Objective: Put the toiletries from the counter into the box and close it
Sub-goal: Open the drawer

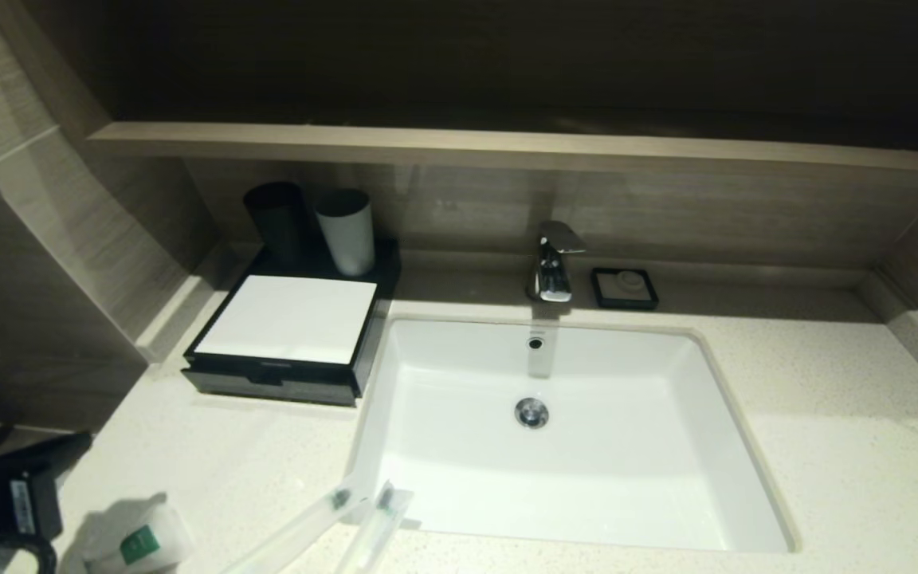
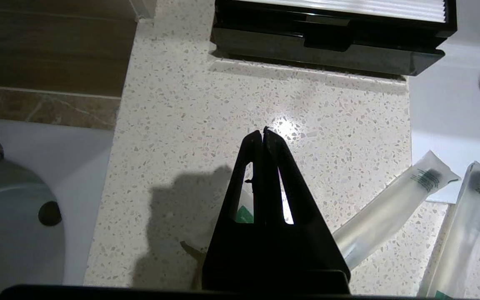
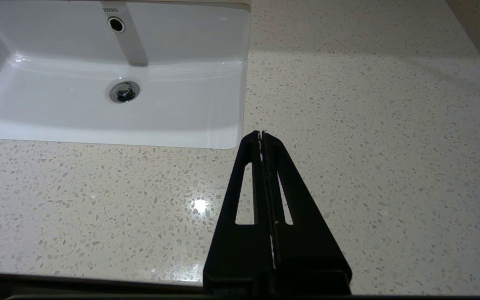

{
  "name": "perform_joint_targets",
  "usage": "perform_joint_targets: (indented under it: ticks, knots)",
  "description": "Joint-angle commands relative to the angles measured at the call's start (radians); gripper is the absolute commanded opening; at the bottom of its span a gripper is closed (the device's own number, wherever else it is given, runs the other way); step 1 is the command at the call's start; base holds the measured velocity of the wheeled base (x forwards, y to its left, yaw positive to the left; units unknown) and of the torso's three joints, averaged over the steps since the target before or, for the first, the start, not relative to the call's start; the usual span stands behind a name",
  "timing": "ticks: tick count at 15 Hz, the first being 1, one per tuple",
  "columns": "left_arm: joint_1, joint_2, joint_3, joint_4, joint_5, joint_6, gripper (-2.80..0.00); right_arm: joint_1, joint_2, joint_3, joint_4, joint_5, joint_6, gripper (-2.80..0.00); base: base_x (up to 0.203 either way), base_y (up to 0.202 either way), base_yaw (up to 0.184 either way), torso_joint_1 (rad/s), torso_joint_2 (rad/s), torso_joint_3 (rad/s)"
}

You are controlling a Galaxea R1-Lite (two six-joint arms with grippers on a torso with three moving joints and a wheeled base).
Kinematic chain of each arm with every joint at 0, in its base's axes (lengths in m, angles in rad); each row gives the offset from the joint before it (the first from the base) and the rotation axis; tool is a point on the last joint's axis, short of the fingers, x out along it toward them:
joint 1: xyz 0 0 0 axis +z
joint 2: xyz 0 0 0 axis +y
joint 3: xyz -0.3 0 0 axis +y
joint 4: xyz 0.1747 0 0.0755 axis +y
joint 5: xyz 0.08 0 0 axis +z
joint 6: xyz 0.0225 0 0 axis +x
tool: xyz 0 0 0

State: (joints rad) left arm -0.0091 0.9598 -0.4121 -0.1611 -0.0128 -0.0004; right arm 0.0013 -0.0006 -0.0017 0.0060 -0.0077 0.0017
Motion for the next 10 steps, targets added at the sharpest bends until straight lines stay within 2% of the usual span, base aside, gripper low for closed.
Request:
perform_joint_targets:
  ticks: [1,4,6,10]
  knots:
    - [-0.012,0.141,-0.004,-0.065,-0.038,-0.008,-2.8,0.0,0.001,0.0,0.0,0.0,0.0,-2.8,0.0,0.0,0.0,0.0,0.0,0.0]
    - [-0.026,0.199,0.007,-0.127,-0.064,-0.008,-2.8,0.0,0.001,0.0,0.0,0.0,0.0,-2.8,0.0,0.0,0.0,0.0,0.0,0.0]
    - [-0.045,0.236,0.008,-0.161,-0.075,-0.029,-2.8,0.0,0.001,0.0,0.0,0.0,0.0,-2.8,0.0,0.0,0.0,0.0,0.0,0.0]
    - [-0.129,0.329,0.009,-0.258,-0.064,-0.069,-2.8,0.0,0.001,0.0,0.0,0.0,0.0,-2.8,0.0,0.0,0.0,0.0,0.0,0.0]
